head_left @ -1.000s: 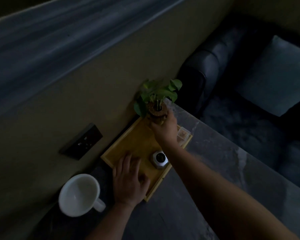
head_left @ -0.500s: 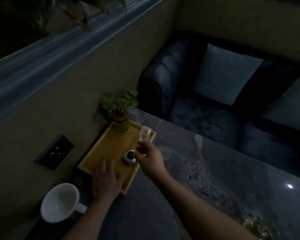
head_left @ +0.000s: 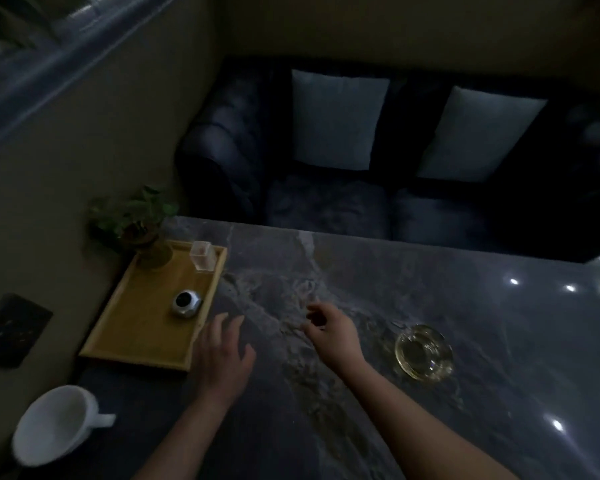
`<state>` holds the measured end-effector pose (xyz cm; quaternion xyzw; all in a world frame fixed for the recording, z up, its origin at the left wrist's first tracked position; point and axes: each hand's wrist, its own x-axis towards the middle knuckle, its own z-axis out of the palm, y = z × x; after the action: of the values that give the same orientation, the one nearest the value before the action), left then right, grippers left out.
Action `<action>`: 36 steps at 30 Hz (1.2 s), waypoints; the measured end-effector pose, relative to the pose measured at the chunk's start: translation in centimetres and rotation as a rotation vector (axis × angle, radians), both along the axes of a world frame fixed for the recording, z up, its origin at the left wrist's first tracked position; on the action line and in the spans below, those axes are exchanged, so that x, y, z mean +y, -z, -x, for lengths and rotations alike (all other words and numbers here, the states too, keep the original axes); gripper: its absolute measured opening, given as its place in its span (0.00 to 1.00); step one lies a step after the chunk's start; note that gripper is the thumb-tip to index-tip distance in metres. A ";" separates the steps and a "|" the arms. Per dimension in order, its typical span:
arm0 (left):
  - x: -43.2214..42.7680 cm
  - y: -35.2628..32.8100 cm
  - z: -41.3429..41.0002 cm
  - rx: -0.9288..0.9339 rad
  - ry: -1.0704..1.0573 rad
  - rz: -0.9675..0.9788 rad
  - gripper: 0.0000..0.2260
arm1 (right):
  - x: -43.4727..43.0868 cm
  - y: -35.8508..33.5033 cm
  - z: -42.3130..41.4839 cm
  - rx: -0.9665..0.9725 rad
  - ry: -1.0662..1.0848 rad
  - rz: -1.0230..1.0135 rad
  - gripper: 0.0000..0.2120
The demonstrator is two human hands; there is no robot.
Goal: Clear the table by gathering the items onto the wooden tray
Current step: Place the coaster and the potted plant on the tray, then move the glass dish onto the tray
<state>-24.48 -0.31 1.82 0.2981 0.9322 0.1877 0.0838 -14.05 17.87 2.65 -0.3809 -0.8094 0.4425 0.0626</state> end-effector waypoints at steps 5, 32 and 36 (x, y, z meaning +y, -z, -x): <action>4.5 0.1 -4.0 0.018 0.170 -0.041 0.23 | 3.0 -0.4 -6.6 0.017 0.145 -0.030 0.16; 8.0 8.8 -10.3 0.000 0.388 0.374 0.33 | 12.5 4.9 -15.7 -0.511 0.017 -0.234 0.57; 8.0 8.6 -10.3 0.014 0.386 0.364 0.33 | 12.7 5.0 -15.7 -0.550 -0.019 -0.249 0.58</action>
<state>-14.19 7.73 -6.79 0.4516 0.8771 -0.0047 0.1636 1.66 30.53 -2.32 -0.4680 -0.8477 0.2208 -0.1168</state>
